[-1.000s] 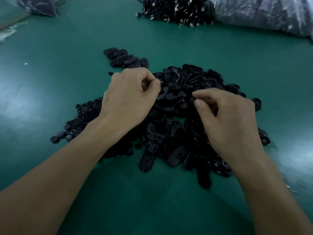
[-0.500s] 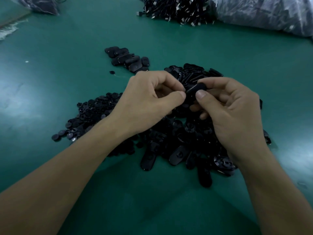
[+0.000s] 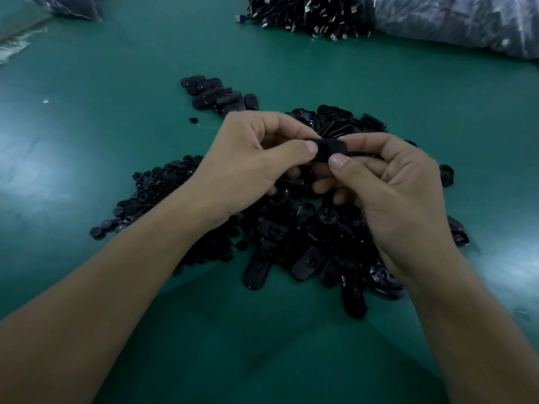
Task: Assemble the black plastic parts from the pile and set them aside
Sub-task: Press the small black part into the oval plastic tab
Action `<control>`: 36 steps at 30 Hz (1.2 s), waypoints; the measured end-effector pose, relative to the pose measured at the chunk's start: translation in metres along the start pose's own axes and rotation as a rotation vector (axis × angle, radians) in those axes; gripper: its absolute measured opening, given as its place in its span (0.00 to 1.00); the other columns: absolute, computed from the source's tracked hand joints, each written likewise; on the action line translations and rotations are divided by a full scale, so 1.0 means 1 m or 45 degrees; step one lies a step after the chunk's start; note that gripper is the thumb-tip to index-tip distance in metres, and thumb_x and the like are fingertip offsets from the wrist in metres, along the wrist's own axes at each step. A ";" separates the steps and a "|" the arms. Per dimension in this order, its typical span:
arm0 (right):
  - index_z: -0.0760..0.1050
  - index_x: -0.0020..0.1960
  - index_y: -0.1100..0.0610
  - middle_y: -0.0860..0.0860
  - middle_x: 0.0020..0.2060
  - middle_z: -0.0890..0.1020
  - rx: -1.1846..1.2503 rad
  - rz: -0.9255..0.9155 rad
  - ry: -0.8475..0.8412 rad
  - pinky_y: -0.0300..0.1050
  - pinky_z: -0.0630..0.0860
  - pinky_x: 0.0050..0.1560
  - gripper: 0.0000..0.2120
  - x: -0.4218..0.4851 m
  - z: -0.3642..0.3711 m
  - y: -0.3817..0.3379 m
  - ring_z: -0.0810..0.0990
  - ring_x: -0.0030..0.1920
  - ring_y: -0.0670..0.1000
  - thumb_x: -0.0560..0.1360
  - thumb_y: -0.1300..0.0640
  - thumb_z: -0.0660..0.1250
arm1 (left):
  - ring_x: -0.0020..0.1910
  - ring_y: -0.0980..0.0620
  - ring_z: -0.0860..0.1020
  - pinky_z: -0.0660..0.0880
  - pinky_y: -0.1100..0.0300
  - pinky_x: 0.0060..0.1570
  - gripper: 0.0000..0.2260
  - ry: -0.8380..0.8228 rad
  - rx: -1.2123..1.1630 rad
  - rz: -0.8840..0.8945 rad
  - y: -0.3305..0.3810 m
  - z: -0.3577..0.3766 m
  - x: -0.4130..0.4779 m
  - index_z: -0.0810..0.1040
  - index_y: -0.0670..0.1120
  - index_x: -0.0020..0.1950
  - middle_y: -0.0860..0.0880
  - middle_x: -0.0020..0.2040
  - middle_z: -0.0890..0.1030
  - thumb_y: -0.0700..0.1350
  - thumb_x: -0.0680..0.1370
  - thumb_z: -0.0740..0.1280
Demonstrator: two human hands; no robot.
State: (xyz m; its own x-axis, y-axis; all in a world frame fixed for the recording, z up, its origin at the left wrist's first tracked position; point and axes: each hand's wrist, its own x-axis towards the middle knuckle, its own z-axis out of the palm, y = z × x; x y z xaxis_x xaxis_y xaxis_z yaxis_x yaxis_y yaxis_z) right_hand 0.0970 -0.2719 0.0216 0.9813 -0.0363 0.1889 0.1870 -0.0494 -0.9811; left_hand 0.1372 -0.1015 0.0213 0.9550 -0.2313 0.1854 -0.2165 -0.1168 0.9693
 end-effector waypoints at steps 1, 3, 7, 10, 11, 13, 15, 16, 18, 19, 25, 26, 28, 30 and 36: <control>0.77 0.52 0.56 0.52 0.39 0.87 0.005 0.005 -0.003 0.36 0.77 0.35 0.05 0.000 0.000 0.000 0.86 0.37 0.50 0.78 0.64 0.69 | 0.33 0.59 0.78 0.72 0.65 0.26 0.03 0.007 -0.011 -0.007 0.000 0.000 0.001 0.85 0.49 0.47 0.50 0.35 0.83 0.43 0.77 0.71; 0.76 0.52 0.56 0.52 0.39 0.87 0.011 0.018 -0.002 0.36 0.77 0.35 0.05 -0.001 0.001 0.000 0.86 0.37 0.51 0.79 0.63 0.69 | 0.33 0.59 0.77 0.71 0.65 0.26 0.04 0.028 -0.038 -0.023 0.000 -0.001 0.001 0.85 0.49 0.47 0.51 0.35 0.83 0.42 0.78 0.70; 0.78 0.51 0.57 0.52 0.39 0.87 0.011 0.015 0.014 0.35 0.77 0.36 0.04 -0.001 0.001 0.000 0.86 0.38 0.50 0.78 0.64 0.69 | 0.33 0.58 0.77 0.70 0.66 0.25 0.08 0.029 -0.112 -0.060 0.001 -0.004 0.002 0.86 0.51 0.43 0.49 0.37 0.84 0.41 0.79 0.69; 0.79 0.50 0.55 0.52 0.38 0.87 0.031 0.007 0.032 0.35 0.77 0.36 0.05 0.000 0.000 0.001 0.85 0.37 0.49 0.78 0.64 0.69 | 0.32 0.57 0.78 0.70 0.67 0.25 0.08 0.024 -0.118 -0.066 0.000 -0.004 0.002 0.86 0.50 0.42 0.49 0.36 0.85 0.40 0.78 0.69; 0.80 0.50 0.55 0.52 0.38 0.87 0.036 0.005 0.042 0.35 0.77 0.36 0.05 0.000 0.000 0.001 0.85 0.37 0.49 0.78 0.64 0.69 | 0.31 0.57 0.78 0.70 0.67 0.25 0.08 0.018 -0.122 -0.066 0.000 -0.004 0.002 0.86 0.50 0.42 0.49 0.36 0.85 0.40 0.77 0.70; 0.80 0.50 0.54 0.52 0.38 0.87 0.051 0.008 0.055 0.36 0.77 0.36 0.06 0.000 0.000 0.002 0.85 0.37 0.49 0.78 0.64 0.69 | 0.30 0.57 0.78 0.70 0.66 0.25 0.07 -0.002 -0.137 -0.068 0.001 -0.004 0.003 0.86 0.51 0.41 0.49 0.36 0.85 0.42 0.75 0.70; 0.80 0.49 0.54 0.53 0.38 0.87 0.063 0.018 0.058 0.36 0.77 0.36 0.05 0.001 0.000 0.002 0.85 0.36 0.49 0.77 0.63 0.69 | 0.30 0.56 0.79 0.70 0.66 0.25 0.06 -0.012 -0.149 -0.073 0.001 -0.004 0.003 0.86 0.51 0.40 0.48 0.36 0.85 0.43 0.73 0.69; 0.80 0.49 0.55 0.53 0.38 0.87 0.072 0.023 0.058 0.36 0.77 0.36 0.05 0.001 0.000 0.002 0.85 0.36 0.50 0.77 0.64 0.69 | 0.30 0.56 0.79 0.70 0.66 0.25 0.06 -0.012 -0.157 -0.077 0.001 -0.004 0.003 0.86 0.51 0.41 0.48 0.36 0.85 0.43 0.73 0.69; 0.80 0.49 0.55 0.54 0.38 0.87 0.097 0.029 0.059 0.36 0.77 0.36 0.05 0.000 0.000 0.001 0.85 0.36 0.50 0.77 0.64 0.69 | 0.31 0.57 0.79 0.70 0.66 0.26 0.05 -0.013 -0.159 -0.073 0.000 -0.004 0.002 0.86 0.50 0.42 0.49 0.35 0.85 0.42 0.75 0.71; 0.79 0.49 0.55 0.54 0.38 0.87 0.098 0.028 0.059 0.36 0.77 0.36 0.05 0.000 0.000 0.001 0.85 0.36 0.50 0.77 0.64 0.69 | 0.31 0.57 0.79 0.71 0.66 0.26 0.04 -0.014 -0.143 -0.064 0.000 -0.004 0.002 0.86 0.50 0.43 0.50 0.35 0.84 0.42 0.76 0.72; 0.80 0.55 0.48 0.42 0.39 0.85 -0.446 -0.142 0.121 0.32 0.77 0.40 0.08 -0.002 0.006 0.009 0.83 0.38 0.42 0.77 0.57 0.72 | 0.34 0.59 0.79 0.75 0.66 0.29 0.04 0.252 0.002 0.016 -0.005 -0.008 0.009 0.82 0.50 0.44 0.54 0.35 0.83 0.43 0.78 0.72; 0.80 0.55 0.46 0.41 0.39 0.84 -0.540 -0.177 0.089 0.31 0.76 0.40 0.08 -0.003 0.008 0.010 0.82 0.38 0.41 0.77 0.55 0.72 | 0.34 0.59 0.80 0.75 0.66 0.30 0.04 0.338 0.019 0.024 -0.006 -0.011 0.011 0.82 0.51 0.45 0.54 0.36 0.82 0.43 0.79 0.71; 0.81 0.55 0.46 0.42 0.38 0.81 -0.719 -0.226 -0.036 0.31 0.73 0.40 0.08 -0.005 0.014 0.011 0.78 0.38 0.41 0.77 0.54 0.72 | 0.36 0.58 0.80 0.75 0.66 0.31 0.06 0.484 0.035 0.027 -0.009 -0.018 0.016 0.81 0.52 0.44 0.53 0.37 0.82 0.45 0.80 0.69; 0.82 0.55 0.48 0.41 0.40 0.79 -0.937 -0.274 -0.189 0.35 0.74 0.43 0.06 -0.004 0.021 0.008 0.77 0.41 0.41 0.78 0.53 0.71 | 0.37 0.59 0.80 0.75 0.66 0.31 0.07 0.574 0.053 0.030 -0.011 -0.022 0.018 0.80 0.54 0.43 0.53 0.38 0.82 0.46 0.80 0.68; 0.80 0.55 0.52 0.48 0.46 0.75 -1.360 -0.320 -0.489 0.49 0.73 0.53 0.10 0.002 0.050 -0.008 0.72 0.52 0.51 0.80 0.48 0.66 | 0.34 0.64 0.79 0.75 0.63 0.33 0.07 0.669 0.108 0.026 -0.014 -0.024 0.020 0.80 0.54 0.43 0.57 0.36 0.82 0.46 0.80 0.68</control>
State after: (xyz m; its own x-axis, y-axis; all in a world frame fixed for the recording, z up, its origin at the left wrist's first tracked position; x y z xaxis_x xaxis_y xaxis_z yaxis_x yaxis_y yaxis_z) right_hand 0.0995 -0.2221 0.0277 0.9051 0.3901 0.1690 0.4251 -0.8354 -0.3486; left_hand 0.1646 -0.0811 0.0152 0.9185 0.2784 0.2808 -0.2306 -0.1998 0.9523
